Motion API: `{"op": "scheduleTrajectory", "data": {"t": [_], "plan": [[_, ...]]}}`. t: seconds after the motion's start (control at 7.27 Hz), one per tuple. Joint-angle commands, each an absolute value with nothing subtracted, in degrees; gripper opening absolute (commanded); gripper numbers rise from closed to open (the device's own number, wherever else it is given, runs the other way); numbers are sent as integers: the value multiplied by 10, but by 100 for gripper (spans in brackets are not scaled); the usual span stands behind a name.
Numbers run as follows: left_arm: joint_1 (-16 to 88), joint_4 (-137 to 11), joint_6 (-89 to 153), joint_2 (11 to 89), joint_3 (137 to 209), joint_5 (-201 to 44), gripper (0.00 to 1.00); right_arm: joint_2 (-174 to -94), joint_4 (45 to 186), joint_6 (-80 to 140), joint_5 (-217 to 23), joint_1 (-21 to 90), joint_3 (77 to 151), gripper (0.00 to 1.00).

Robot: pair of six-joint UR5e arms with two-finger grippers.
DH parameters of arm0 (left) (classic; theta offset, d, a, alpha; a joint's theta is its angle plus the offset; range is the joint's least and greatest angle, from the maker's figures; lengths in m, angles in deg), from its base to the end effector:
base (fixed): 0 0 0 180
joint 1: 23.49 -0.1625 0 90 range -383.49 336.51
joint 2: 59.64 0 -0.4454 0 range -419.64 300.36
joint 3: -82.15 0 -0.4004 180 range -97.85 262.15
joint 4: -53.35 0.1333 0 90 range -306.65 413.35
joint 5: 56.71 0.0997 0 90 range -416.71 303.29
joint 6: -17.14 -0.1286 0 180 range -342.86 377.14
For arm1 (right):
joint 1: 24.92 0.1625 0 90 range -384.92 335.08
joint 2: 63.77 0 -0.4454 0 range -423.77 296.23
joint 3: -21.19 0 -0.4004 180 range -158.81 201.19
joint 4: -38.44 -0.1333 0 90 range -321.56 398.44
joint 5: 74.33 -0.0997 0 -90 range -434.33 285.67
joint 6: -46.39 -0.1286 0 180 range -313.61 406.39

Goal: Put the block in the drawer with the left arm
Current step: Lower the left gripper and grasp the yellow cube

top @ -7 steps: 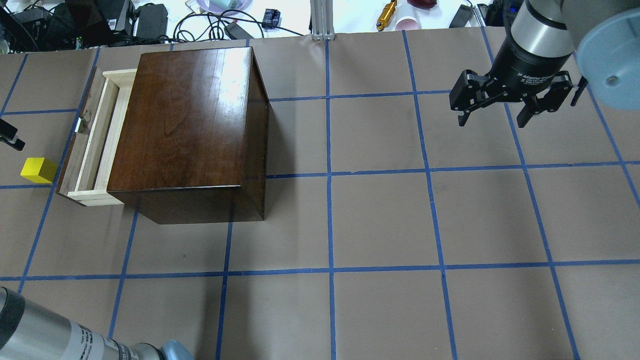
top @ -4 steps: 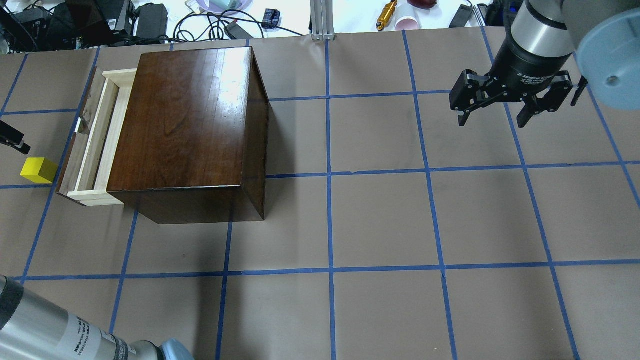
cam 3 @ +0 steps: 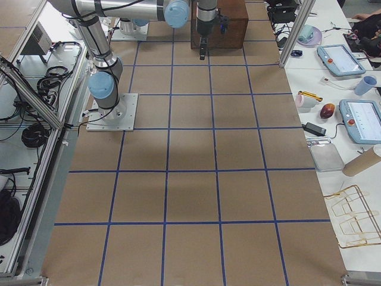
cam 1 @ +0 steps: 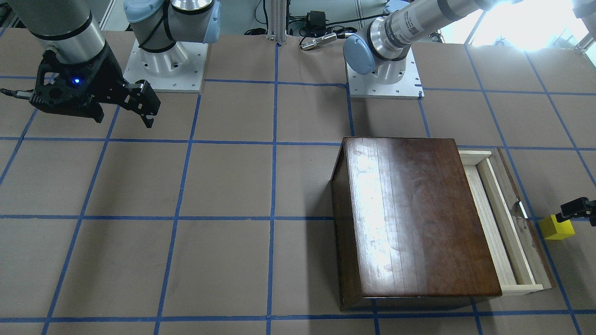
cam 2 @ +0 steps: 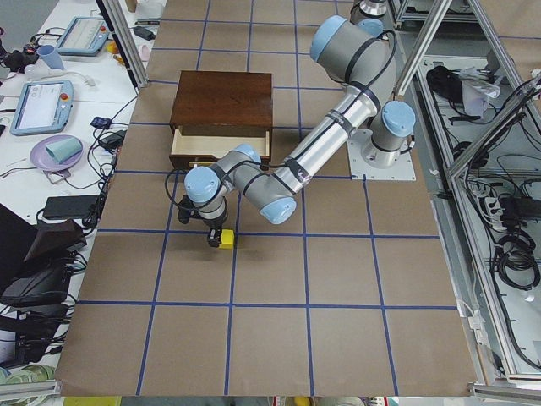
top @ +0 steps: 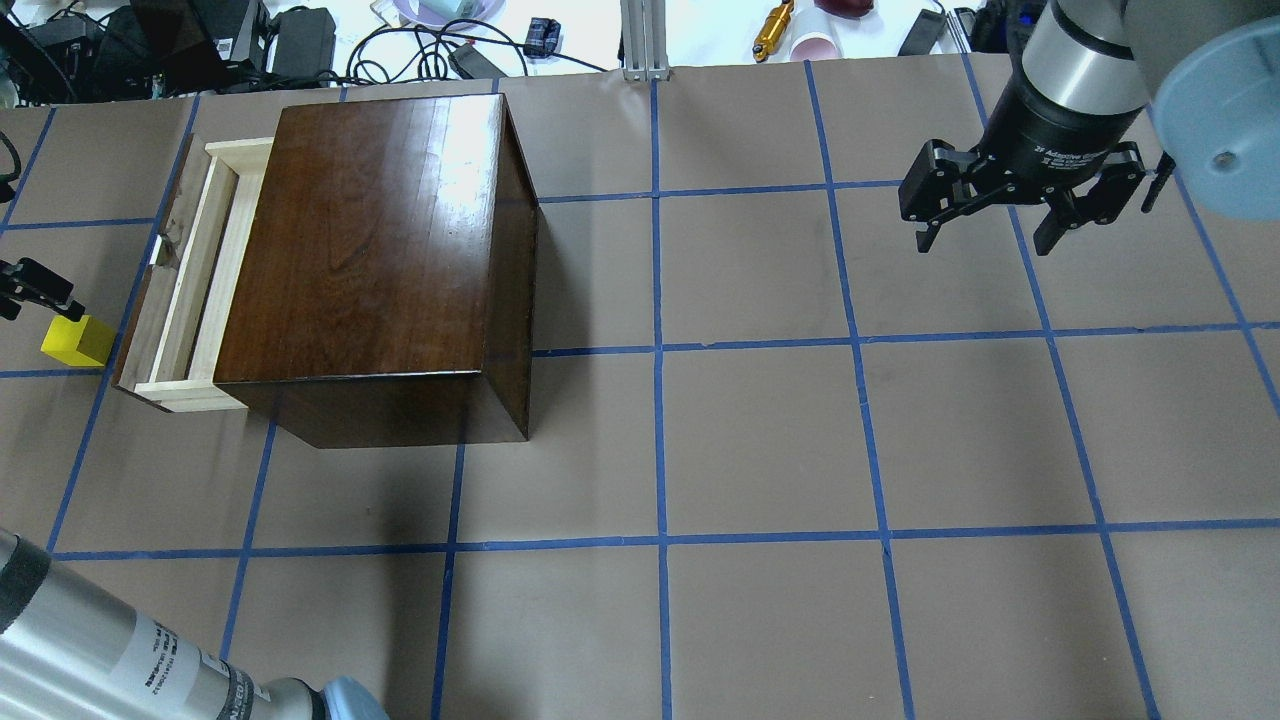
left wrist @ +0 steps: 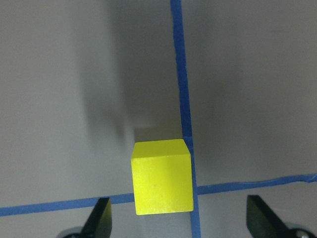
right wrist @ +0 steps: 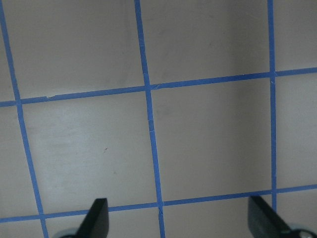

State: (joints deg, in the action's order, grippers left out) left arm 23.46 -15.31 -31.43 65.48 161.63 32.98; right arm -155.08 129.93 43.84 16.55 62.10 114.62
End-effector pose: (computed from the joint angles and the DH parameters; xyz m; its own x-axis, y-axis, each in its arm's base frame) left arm 0.3885 -0.6121 0.2261 -0.9944 0.0952 0.0462 0.0968 0.9947 0.0336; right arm 0.1058 -0.4944 0.4633 -0.9952 0.0962 0.0158 0.0964 0.9953 0.0103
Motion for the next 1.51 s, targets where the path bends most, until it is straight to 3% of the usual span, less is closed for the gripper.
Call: {"op": "scheduleTrajectory", "data": {"t": [0.0, 0.83, 1.1, 1.38], "plan": [[234, -149, -314, 668, 1623, 331, 95, -1551, 1299, 438, 166, 621, 1146, 100], [232, -120, -315, 696, 1620, 343, 94, -1551, 1299, 438, 166, 621, 1146, 100], [232, -120, -315, 697, 1621, 343, 84, -1551, 1299, 438, 166, 621, 1146, 100], [232, -120, -316, 697, 1622, 342, 59, -1551, 1299, 438, 166, 621, 1146, 100]]}}
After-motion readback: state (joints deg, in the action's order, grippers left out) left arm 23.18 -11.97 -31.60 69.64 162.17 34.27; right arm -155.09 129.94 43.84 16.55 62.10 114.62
